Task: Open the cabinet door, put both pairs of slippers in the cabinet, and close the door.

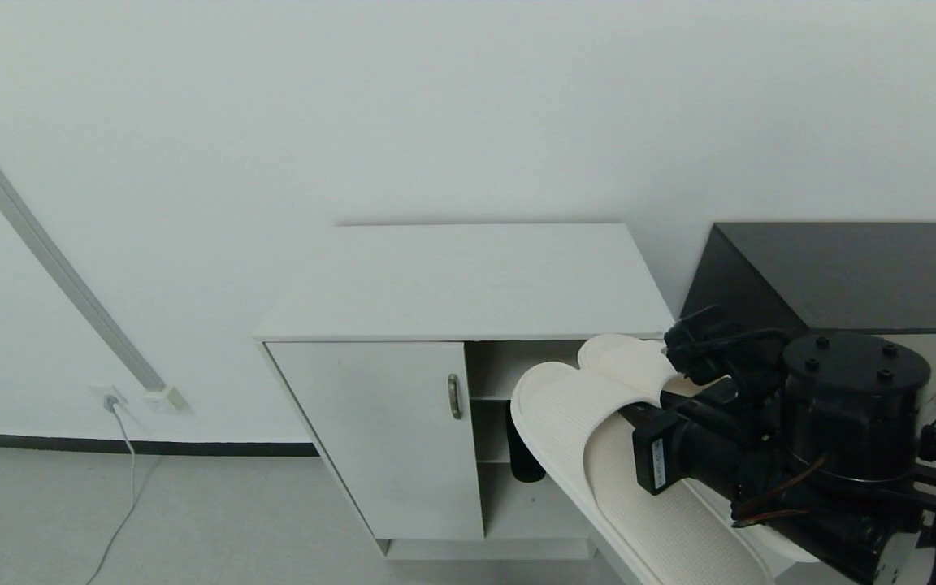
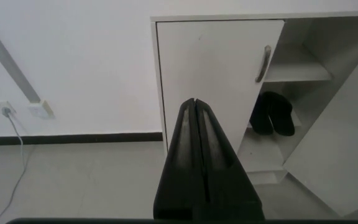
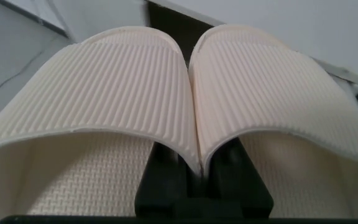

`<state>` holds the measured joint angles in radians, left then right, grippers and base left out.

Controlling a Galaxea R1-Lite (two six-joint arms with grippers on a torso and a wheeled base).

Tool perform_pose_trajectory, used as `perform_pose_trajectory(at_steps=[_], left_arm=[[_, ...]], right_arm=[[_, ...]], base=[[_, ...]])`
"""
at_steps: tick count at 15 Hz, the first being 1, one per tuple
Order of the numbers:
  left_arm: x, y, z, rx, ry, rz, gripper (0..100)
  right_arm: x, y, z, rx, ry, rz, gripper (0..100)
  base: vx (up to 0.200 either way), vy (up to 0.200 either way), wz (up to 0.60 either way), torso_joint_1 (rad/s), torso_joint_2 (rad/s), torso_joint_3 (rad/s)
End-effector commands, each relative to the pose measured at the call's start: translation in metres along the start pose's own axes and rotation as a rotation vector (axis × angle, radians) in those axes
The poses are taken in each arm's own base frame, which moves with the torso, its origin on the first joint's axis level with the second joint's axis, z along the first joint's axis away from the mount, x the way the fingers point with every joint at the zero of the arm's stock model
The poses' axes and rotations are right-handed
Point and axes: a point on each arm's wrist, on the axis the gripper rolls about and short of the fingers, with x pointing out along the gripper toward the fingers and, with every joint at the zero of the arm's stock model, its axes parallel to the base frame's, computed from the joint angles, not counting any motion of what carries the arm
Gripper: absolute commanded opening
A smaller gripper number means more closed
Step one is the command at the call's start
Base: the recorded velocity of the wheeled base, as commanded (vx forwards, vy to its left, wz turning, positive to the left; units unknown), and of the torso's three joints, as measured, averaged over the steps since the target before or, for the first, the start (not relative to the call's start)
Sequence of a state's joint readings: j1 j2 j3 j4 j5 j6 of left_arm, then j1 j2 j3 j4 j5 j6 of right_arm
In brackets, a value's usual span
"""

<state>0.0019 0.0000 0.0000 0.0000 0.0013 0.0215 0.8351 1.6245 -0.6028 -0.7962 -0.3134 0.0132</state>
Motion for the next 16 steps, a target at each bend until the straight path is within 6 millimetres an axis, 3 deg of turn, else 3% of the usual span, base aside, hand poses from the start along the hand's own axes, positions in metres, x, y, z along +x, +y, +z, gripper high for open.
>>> perform_pose_trajectory(at_steps=[1,9,16], left_arm=[[0.0000,0.0000,0.0000,0.000,0.000,0.000,0],[0.0001,0.0000,0.0000,-0.002,0.002,0.000,0],[0.0000,0.0000,0.0000,-0.006,0.000,0.001,0]], right_arm=[[-0.0003,0.0011,-0.0015,-0.002,0.004,0.006,0],[0.0003,0.0013,-0.0038,-0.006,0.013,0.009,0],[0.0019,0.0018,-0.0056,-0.004,0.011,0.007,0]], base=[[0.000,0.000,0.00,0.000,0.00,0.000],[0.000,0.000,0.00,0.000,0.00,0.000],[0.000,0.000,0.00,-0.169,0.40,0.219]])
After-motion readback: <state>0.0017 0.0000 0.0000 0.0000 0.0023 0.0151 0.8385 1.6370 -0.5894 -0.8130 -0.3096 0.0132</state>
